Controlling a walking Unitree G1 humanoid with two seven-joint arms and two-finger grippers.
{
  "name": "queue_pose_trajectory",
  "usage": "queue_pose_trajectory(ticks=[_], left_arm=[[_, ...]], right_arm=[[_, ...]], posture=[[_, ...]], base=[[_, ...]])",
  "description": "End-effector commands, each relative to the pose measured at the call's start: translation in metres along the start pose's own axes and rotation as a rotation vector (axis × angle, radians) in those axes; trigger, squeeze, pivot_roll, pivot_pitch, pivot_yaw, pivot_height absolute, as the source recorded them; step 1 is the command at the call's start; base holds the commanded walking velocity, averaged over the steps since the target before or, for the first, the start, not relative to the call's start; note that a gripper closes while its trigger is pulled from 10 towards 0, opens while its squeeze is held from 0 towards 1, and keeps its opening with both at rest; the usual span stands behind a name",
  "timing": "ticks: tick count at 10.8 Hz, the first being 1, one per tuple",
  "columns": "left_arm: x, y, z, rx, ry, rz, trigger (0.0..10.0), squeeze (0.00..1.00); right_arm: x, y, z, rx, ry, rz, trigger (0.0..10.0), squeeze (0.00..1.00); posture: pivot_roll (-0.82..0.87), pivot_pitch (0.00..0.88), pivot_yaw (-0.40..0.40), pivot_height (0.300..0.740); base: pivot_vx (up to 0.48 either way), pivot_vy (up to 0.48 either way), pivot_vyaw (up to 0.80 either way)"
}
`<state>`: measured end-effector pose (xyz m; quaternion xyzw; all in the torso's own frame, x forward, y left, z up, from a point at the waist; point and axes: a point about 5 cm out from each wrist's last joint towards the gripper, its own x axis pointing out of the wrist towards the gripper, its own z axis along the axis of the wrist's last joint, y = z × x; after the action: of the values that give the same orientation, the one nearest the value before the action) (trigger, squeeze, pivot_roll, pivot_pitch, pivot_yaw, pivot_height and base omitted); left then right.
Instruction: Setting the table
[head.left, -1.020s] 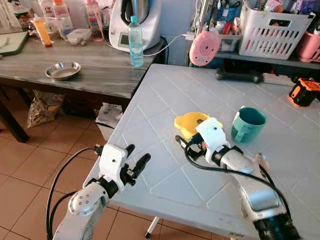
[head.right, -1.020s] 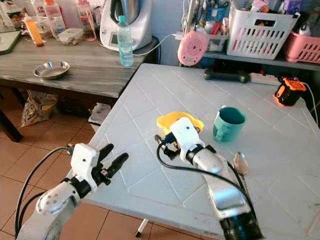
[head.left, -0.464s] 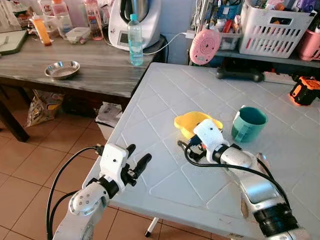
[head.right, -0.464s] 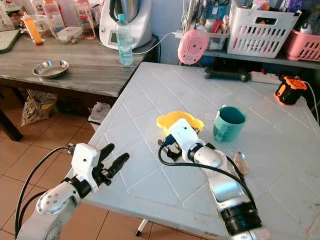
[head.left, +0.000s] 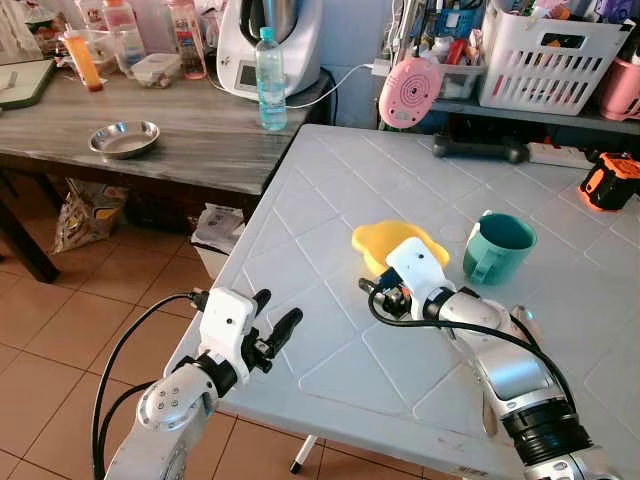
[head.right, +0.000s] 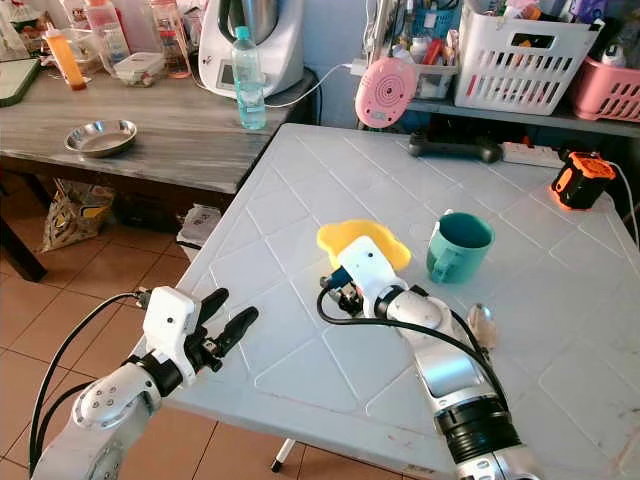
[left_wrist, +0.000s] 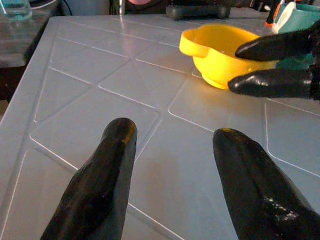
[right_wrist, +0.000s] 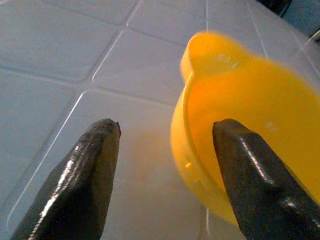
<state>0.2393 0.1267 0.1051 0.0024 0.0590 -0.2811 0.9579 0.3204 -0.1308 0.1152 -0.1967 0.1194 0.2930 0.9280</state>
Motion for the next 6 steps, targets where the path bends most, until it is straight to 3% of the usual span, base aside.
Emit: queue_pose_trajectory(ticks=[1, 3, 6], left_arm=[[0.0007, 0.0005, 0.0012, 0.015, 0.005, 0.0, 10.0, 0.0], [0.0004, 0.0015, 0.0004, 0.017, 0.011, 0.0, 10.0, 0.0], [0.0011, 0.0038, -0.0002, 0.02, 0.014, 0.004, 10.0, 0.0]], right_arm=[[0.0006, 0.0004, -0.0027, 0.001, 0.014, 0.005, 0.0, 0.0], [-0.0005, 0.0029, -0.0098, -0.067, 0.05, 0.024, 0.0, 0.0], [0.0005, 0.0018, -0.0116, -0.067, 0.055, 0.019, 0.0, 0.0]], posture=[[0.04, 0.023, 0.012, 0.74], [0.04, 0.023, 0.015, 0.74], [0.05, 0.017, 0.017, 0.74]], base=[[0.0, 0.0, 0.0], [0.0, 0.0, 0.0], [0.0, 0.0, 0.0]])
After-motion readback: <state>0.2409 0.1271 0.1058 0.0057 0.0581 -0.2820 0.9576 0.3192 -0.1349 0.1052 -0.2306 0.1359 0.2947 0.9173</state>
